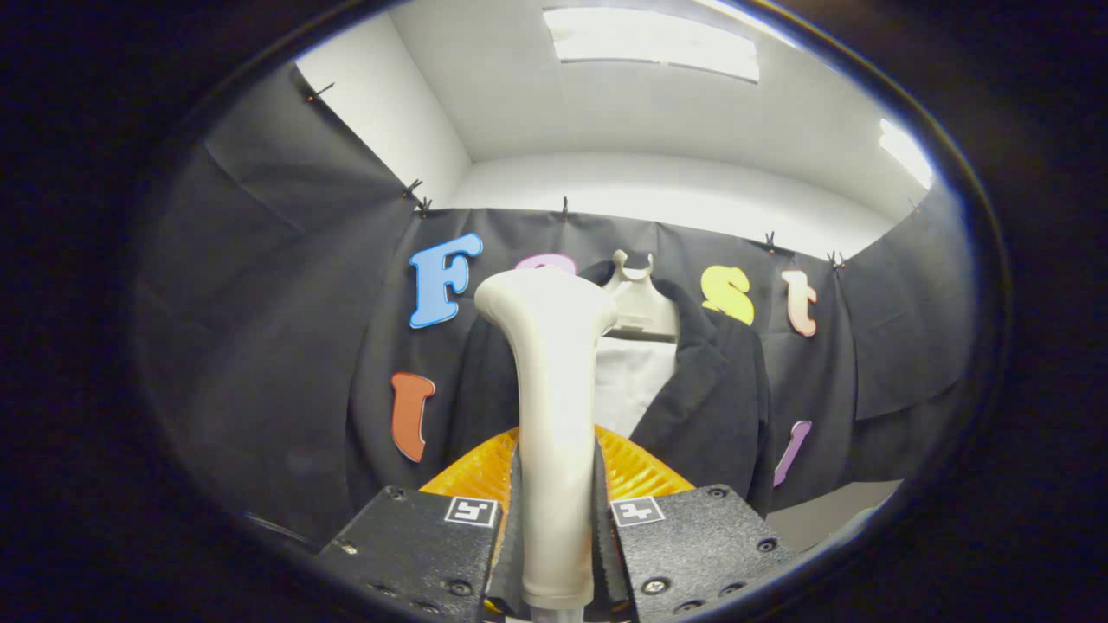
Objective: Iron the clothes twice with a garment steamer, once on the left side and once on the right side.
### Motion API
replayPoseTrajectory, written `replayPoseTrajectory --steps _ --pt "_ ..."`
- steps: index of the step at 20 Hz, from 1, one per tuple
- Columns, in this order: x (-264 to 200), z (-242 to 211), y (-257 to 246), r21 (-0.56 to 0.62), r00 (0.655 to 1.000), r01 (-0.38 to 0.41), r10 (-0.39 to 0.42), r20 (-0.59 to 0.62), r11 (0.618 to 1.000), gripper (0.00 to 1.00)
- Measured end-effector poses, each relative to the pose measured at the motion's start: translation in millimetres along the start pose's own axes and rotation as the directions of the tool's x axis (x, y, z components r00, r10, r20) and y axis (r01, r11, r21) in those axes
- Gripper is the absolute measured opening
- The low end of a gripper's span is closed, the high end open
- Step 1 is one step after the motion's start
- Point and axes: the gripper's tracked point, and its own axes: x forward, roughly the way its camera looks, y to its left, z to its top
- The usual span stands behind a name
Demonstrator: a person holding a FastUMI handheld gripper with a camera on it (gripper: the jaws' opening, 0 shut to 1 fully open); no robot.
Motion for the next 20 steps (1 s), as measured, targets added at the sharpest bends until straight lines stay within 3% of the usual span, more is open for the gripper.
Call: replayPoseTrajectory --steps 4,8,20 --pt "41.0 10.0 13.8 -0.051 0.999 0.042 -0.042 -0.001 0.998 0.35" --pt "58.7 -8.7 13.9 -0.091 0.995 0.077 -0.082 -0.054 0.993 0.34" --pt "23.7 -81.4 2.5 -0.115 0.98 0.07 -0.09 -0.179 0.991 0.35"
